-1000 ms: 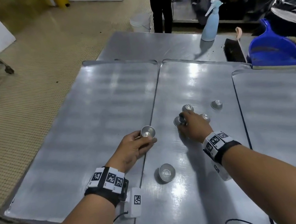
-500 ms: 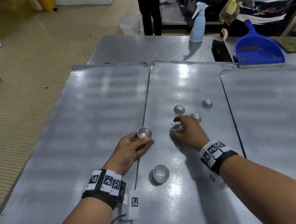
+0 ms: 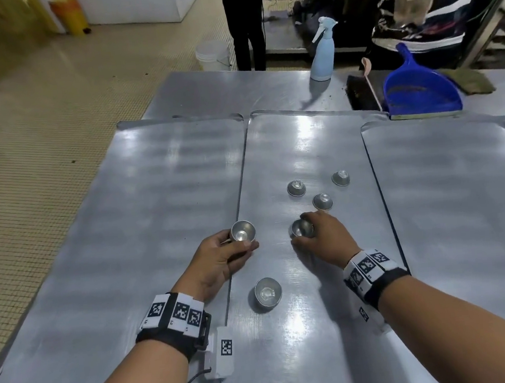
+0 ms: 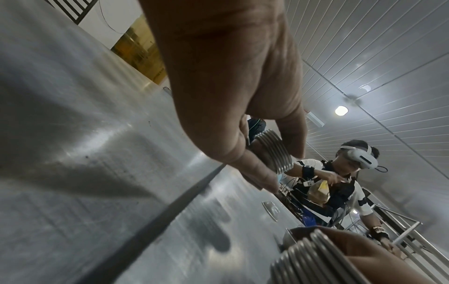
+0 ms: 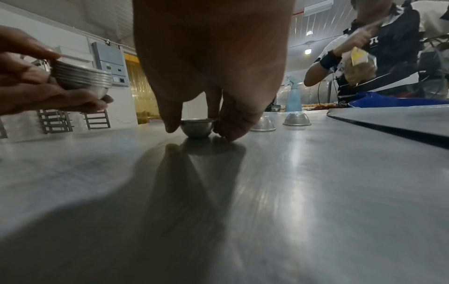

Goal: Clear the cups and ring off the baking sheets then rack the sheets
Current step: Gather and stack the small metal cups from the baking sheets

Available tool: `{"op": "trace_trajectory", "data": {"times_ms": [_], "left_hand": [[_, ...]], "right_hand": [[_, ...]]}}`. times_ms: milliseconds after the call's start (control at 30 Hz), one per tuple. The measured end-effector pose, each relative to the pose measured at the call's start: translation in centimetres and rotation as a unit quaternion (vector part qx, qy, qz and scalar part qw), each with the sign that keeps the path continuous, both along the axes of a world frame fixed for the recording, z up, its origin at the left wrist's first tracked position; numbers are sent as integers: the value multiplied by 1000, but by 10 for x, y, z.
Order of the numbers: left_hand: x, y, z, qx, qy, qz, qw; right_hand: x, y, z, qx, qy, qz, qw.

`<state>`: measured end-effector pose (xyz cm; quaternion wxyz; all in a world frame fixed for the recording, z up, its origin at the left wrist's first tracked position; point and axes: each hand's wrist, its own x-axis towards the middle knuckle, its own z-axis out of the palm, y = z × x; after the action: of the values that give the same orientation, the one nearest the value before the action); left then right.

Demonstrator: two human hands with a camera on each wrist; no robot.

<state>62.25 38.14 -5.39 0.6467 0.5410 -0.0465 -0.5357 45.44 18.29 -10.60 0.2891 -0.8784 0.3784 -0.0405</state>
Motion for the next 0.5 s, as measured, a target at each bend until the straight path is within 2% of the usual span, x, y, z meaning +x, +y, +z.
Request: {"op": "trace_trajectory", "data": {"times_ms": [100,233,367,500], "left_hand": [[-4,3,-1,-2,-5,-2,1000],[-11,6,7,-13,-1,0,1000],[-18,7,16,-34,41,31,998],[-26,8,23,-51,75,53,994]], "right_hand": [[-5,5,9,11,-12,-2,1000],[-3,21,41,47,-107,-12,993],[7,41,74,79,-179,44,980],[16,59,84,71,-181,109,975]]}}
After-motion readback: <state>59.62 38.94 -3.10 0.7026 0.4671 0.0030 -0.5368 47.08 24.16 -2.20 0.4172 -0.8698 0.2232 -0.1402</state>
